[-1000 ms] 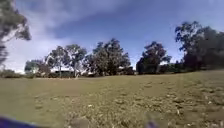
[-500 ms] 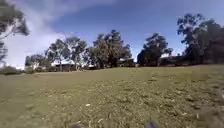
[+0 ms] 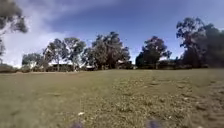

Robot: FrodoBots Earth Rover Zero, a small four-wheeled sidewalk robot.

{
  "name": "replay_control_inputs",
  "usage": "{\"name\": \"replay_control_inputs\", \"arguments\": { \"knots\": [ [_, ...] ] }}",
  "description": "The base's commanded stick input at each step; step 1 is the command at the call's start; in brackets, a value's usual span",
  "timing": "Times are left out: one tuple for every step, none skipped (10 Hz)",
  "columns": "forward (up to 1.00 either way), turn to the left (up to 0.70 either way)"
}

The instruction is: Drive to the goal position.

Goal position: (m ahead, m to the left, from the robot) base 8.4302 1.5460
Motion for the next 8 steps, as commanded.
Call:
{"name": "replay_control_inputs", "arguments": {
  "knots": [
    [0.70, 0.00],
    [0.70, 0.00],
    [0.70, 0.00],
    [0.70, 0.00],
    [0.70, 0.00],
    [0.70, 0.00],
    [0.70, 0.00],
    [0.70, 0.00]
  ]
}}
